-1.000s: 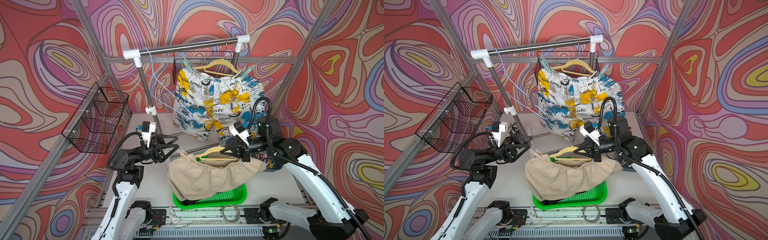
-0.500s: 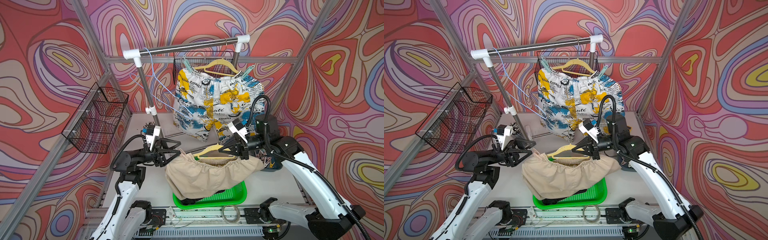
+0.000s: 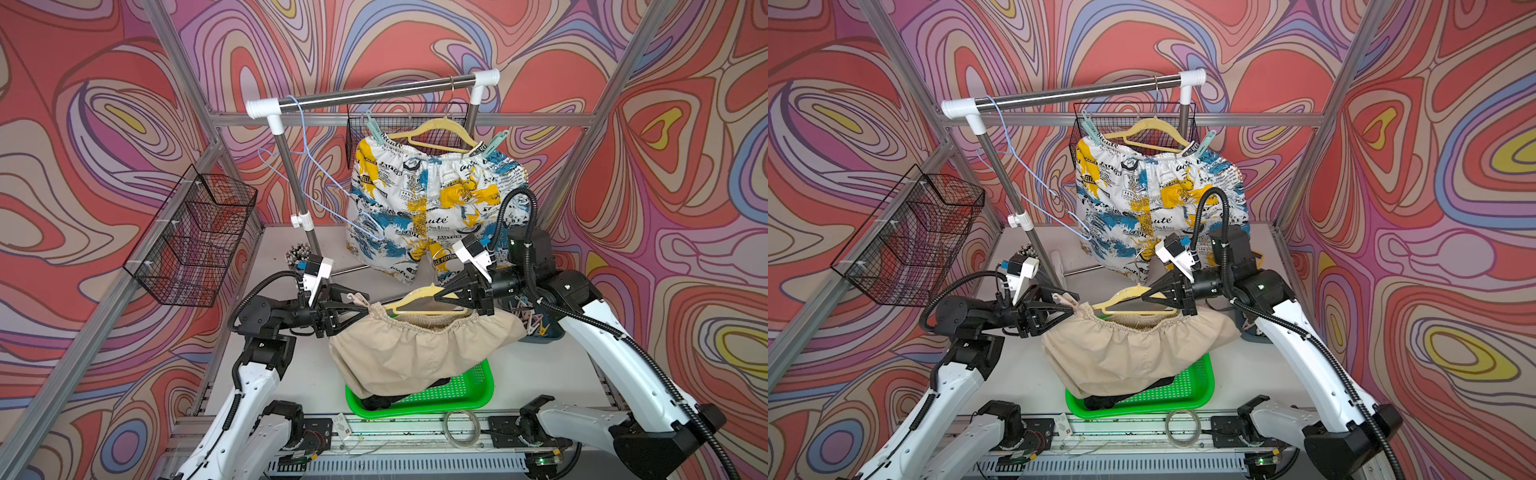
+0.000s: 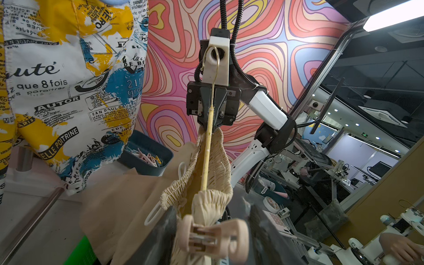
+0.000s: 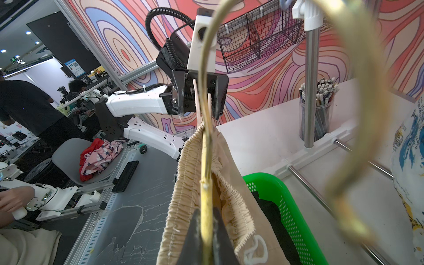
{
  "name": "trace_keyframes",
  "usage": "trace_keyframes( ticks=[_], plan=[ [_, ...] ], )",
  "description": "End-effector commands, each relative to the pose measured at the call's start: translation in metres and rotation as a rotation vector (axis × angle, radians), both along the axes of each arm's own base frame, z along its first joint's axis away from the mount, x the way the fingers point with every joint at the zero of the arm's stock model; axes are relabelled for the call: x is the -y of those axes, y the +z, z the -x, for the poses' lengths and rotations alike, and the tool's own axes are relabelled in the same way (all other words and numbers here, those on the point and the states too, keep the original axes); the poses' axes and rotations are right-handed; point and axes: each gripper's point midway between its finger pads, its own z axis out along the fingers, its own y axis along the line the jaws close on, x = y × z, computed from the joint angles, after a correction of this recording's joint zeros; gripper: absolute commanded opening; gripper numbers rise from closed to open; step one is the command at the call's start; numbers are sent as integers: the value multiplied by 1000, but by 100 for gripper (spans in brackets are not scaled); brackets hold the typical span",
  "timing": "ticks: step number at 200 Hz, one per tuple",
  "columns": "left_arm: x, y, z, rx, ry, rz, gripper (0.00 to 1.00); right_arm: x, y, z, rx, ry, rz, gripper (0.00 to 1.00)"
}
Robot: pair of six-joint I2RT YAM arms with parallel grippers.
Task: Remove the clothespins securing shorts to the hanger
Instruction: Remove the clothespin from the hanger.
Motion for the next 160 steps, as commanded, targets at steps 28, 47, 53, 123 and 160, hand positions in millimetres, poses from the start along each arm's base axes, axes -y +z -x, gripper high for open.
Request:
trace_keyframes(
  ticks=[28,47,53,123,160],
  plan=[
    [0,10,3,64,14,10,43,5,16,14,67,28,-35,0],
    [-1,12,2,69,18,18,40,6,15,16,67,25,-33,0],
    [-1,12,1,68,20,20,39,6,15,17,67,24,-32,0],
    [-1,18,0,79,20,39,37,6,11,18,59,31,-30,0],
    [-1,19,1,82,13,44,26,6,10,17,54,34,-31,0]
  ],
)
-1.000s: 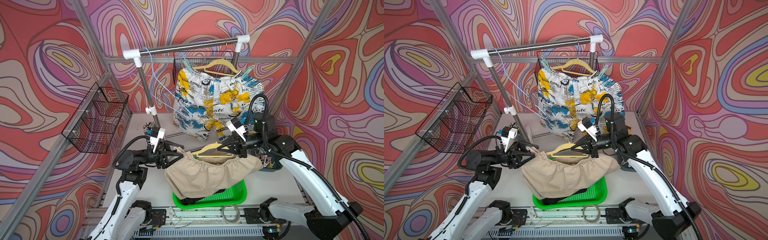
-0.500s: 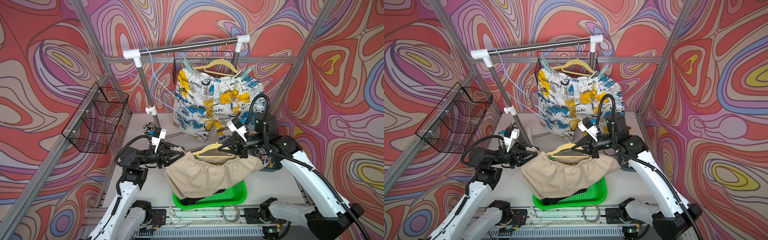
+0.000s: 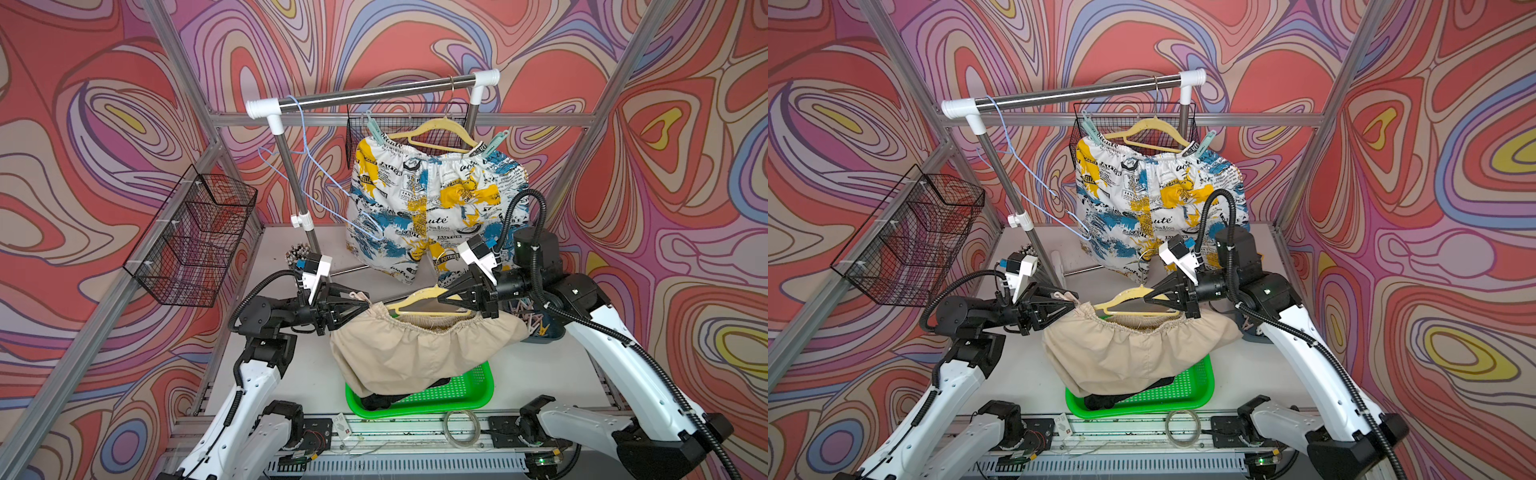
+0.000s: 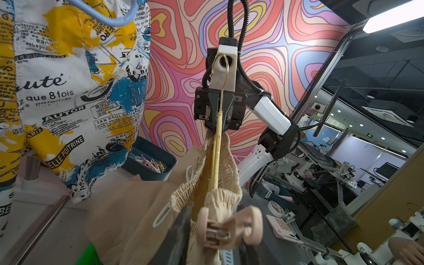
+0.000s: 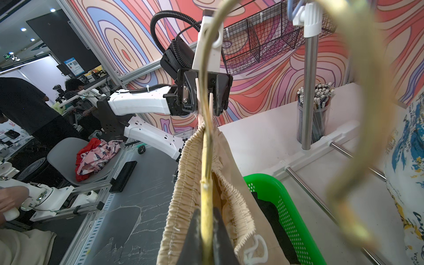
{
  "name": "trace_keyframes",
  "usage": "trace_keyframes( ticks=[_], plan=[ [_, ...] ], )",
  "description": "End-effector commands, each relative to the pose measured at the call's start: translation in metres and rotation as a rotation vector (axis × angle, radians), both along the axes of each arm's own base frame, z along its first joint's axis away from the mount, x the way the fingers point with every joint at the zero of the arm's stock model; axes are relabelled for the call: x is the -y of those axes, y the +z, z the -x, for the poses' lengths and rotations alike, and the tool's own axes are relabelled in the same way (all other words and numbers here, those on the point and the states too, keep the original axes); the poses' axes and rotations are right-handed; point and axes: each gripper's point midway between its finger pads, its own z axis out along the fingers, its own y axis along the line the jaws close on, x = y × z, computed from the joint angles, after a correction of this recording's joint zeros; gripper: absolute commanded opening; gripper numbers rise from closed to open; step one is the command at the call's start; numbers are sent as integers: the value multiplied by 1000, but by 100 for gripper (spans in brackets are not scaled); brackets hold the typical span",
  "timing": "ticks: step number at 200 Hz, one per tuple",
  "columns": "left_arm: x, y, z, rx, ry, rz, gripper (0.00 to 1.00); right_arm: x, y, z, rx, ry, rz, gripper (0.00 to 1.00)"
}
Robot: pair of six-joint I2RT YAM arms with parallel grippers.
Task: Remove the clothespins securing shorts to the hanger
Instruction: Remove the clothespin from the hanger.
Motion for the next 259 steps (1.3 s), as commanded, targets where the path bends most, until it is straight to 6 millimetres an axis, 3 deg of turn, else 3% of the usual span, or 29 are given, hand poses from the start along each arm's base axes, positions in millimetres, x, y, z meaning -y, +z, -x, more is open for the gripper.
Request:
trace_keyframes(
  ticks=[1,84,200,259],
  plan=[
    [0,12,5,55,-4,20,26,1,5,9,30,40,-25,0],
    [-1,15,2,51,10,42,0,2,1,7,23,22,-10,0],
    [-5,36,-12,89,105,78,0,17,-17,13,-12,-102,69,0],
    [-1,52,-45,81,141,112,0,24,-25,25,-60,-134,72,0]
  ],
)
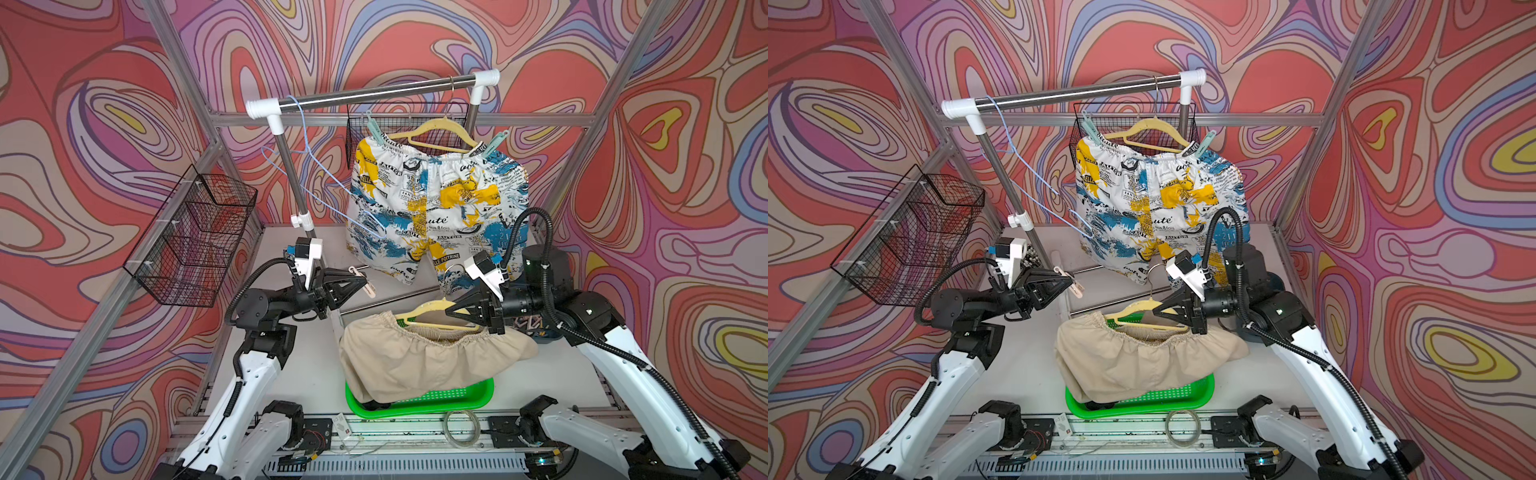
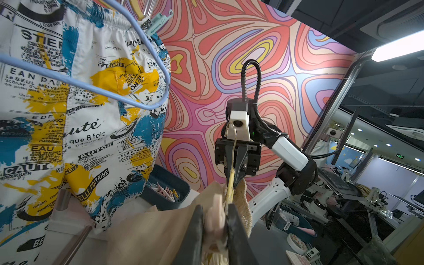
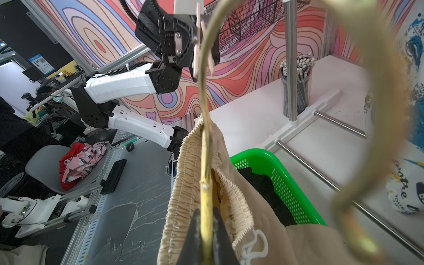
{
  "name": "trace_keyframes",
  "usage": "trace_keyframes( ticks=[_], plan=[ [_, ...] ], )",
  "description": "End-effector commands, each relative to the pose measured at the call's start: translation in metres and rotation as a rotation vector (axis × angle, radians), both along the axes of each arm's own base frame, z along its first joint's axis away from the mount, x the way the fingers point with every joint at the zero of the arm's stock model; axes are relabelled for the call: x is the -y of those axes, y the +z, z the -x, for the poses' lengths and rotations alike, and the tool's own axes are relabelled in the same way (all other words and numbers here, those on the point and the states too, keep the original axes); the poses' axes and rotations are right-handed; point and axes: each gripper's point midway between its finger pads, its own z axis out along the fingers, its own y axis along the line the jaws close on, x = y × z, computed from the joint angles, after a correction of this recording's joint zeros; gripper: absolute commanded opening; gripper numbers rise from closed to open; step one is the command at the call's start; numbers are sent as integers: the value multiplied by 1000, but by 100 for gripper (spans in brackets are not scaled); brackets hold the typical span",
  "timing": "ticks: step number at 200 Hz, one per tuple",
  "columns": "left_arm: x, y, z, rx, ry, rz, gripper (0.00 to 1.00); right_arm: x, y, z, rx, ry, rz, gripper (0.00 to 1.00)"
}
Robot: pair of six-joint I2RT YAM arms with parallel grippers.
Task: Remove the clothespins securing shorts to the hanger
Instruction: Remove the clothespin from the hanger, then place the hanger in the basket.
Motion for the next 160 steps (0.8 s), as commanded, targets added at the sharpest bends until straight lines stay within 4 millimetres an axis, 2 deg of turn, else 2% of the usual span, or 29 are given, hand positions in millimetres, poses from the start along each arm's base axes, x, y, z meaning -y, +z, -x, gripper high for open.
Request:
trace_keyframes(
  ticks=[1,57,93,122,142,160],
  plan=[
    [3,15,-10,48,11,23,0,5,3,10,-4,-10,-9,0],
    [48,2,-32,21,-84,-12,0,5,-8,4,-42,-36,6,0],
    [52,9,-40,22,-98,31,0,3,-35,-9,-105,-71,59,0],
    [52,16,-39,35,-103,41,0,-1,-60,-31,-156,-126,100,0],
    [51,21,-35,48,-104,41,0,-5,-68,-45,-172,-154,103,0],
    [49,24,-30,57,-99,36,0,-1,-93,-68,-204,-251,181,0]
  ],
)
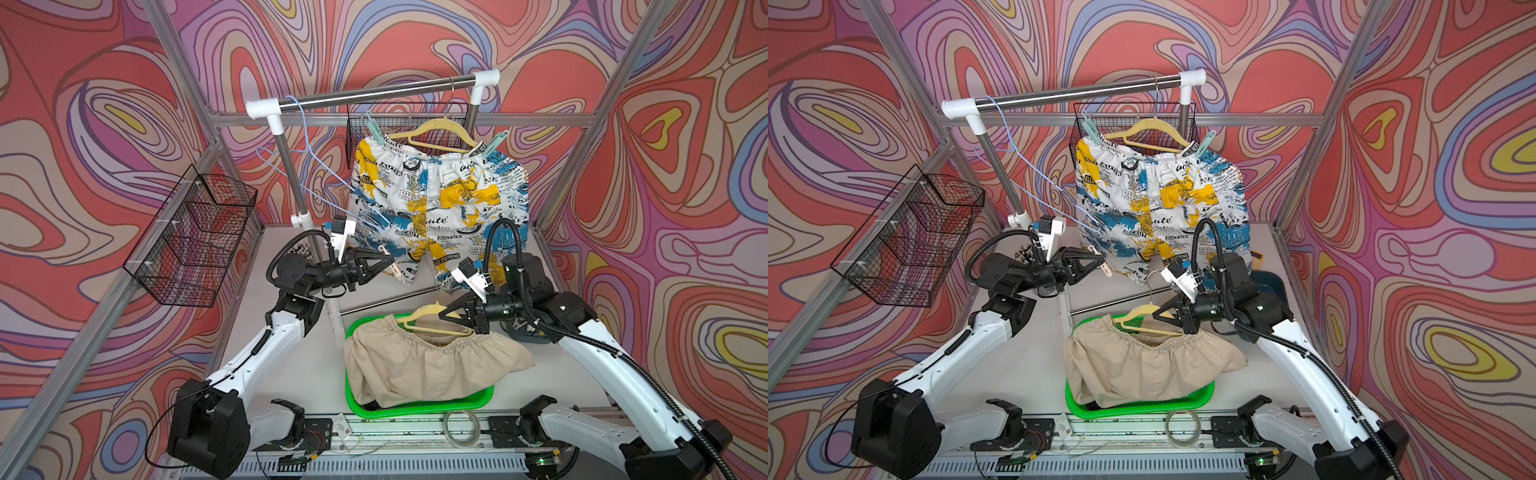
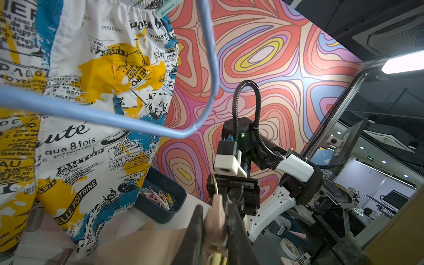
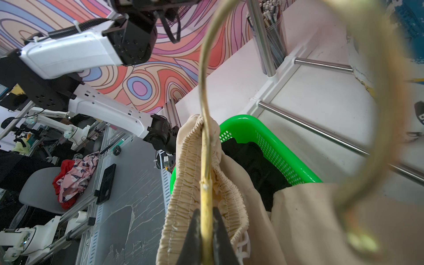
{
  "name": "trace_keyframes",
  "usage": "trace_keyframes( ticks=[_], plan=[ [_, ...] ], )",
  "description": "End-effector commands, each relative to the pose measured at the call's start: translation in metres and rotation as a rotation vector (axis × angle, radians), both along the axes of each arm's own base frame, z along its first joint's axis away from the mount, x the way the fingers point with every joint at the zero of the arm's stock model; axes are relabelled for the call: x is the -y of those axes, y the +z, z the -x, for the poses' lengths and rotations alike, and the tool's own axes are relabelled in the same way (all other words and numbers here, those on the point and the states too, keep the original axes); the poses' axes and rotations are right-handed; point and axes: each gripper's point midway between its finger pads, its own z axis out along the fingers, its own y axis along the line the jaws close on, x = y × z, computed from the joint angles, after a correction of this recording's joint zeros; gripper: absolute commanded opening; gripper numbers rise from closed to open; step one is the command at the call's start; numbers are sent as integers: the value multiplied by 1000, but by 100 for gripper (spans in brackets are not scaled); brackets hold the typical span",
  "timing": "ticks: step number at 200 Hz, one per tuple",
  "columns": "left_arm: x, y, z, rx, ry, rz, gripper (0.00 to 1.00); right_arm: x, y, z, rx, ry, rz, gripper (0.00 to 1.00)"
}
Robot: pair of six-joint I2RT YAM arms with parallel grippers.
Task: Remove the clothespins securing shorts to the hanger
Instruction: Place the hanger in the basket.
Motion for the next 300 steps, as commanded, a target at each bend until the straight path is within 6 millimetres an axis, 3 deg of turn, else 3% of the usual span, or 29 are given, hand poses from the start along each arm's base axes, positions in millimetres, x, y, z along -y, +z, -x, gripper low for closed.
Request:
trace_keyframes(
  ticks=[1,29,64,80,93,104,125,143,198,226,246,263,300],
  plan=[
    [-5,29,18,108,-4,32,0,2,-24,-32,-12,-109,76,0],
    [-7,33,27,123,-1,24,0,1,-86,-54,-176,-154,210,0],
    [-8,35,36,132,-2,19,0,5,-146,-70,-274,-228,343,0],
    [-7,34,37,130,-6,14,0,11,-162,-73,-307,-255,412,0],
    [-5,34,38,132,-11,11,0,15,-163,-76,-320,-283,442,0],
    [-4,33,37,130,-12,9,0,18,-155,-79,-305,-310,448,8],
    [0,31,37,128,-26,7,0,23,-130,-82,-256,-352,437,39],
    [5,29,37,123,-42,5,0,25,-104,-82,-203,-372,406,48],
    [29,24,39,114,-100,-1,0,43,-23,-74,-17,-421,369,48],
    [41,22,40,107,-129,-1,0,40,28,-57,69,-397,244,47],
    [47,20,41,104,-147,0,0,26,64,-38,106,-311,93,47],
    [51,18,41,102,-158,1,0,17,82,-24,132,-246,-12,47],
    [62,14,39,78,-185,1,0,2,103,-4,150,-116,-174,48]
  ],
)
